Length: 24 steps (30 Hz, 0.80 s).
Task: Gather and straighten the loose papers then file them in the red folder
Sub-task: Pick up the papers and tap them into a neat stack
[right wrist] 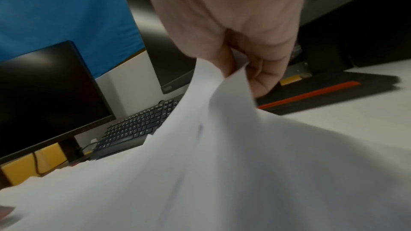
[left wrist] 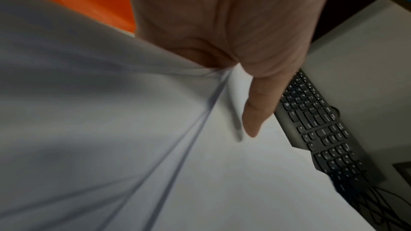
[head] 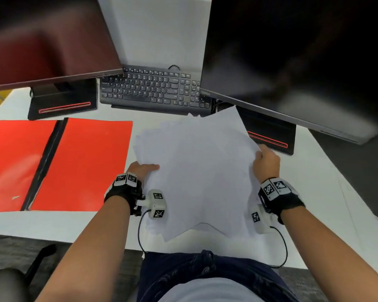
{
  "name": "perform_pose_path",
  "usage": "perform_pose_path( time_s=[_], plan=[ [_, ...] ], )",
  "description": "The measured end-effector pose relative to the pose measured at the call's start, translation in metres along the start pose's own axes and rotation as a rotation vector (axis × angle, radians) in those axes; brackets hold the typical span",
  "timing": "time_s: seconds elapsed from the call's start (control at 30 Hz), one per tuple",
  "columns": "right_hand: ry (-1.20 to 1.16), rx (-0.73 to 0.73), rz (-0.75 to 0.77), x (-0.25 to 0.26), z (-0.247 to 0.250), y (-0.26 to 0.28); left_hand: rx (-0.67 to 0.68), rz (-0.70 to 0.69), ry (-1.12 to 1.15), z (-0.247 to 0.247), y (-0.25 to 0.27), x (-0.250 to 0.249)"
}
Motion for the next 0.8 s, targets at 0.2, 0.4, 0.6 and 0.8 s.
perform_pose_path(
  time_s=[0.2,0.4,0.6,0.8],
  plan=[
    [0.17,0.214,-0.017,0.024,-0.023,-0.036,-0.027,0.03,-0.043,0.002,-0.005,-0.005],
    [0.187,0.336,-0.046,0.04,-0.045,-0.05,0.011,0.009,-0.067,0.001,-0.051,0.014],
    [0.084,0.245,-0.308,0.024,-0.062,-0.039,0.029,-0.017,0.031,0.006,-0.019,-0.002],
    [-0.162,0.339,-0.616,-0.009,-0.069,-0.006,0.074,-0.017,0.206,-0.002,-0.02,0.001]
  ],
)
Point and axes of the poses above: each hand's wrist, its own y-axis away from the middle knuckle, its own z-axis out of the back of the hand, x = y × z, the point moved 4 cm from there along -y, towards the middle knuckle, and after that the axes turned 13 degrees about -y, right-handed, at the moved point
